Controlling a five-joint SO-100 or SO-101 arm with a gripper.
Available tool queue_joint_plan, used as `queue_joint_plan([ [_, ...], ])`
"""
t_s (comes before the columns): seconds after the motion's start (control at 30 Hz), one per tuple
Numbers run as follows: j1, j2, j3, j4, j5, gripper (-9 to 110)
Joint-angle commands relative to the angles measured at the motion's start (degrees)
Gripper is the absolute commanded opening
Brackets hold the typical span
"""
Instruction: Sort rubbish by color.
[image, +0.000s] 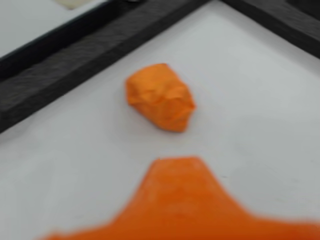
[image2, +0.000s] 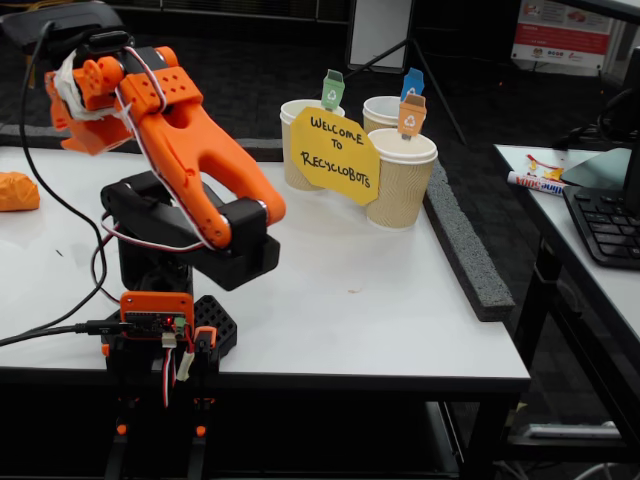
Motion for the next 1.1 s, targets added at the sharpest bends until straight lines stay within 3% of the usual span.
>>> queue_joint_plan([
  [0.0,-4.13,0.79,-2.02,-1.32,-1.14,0],
  [0.37,-4.66,-5.63,-2.46,-4.39,-1.05,0],
  [0.77,-4.39,-39.11,-15.47,-18.19,-1.05,0],
  [1.07,2.46,-61.79,-29.53,-26.19,-1.05,1],
])
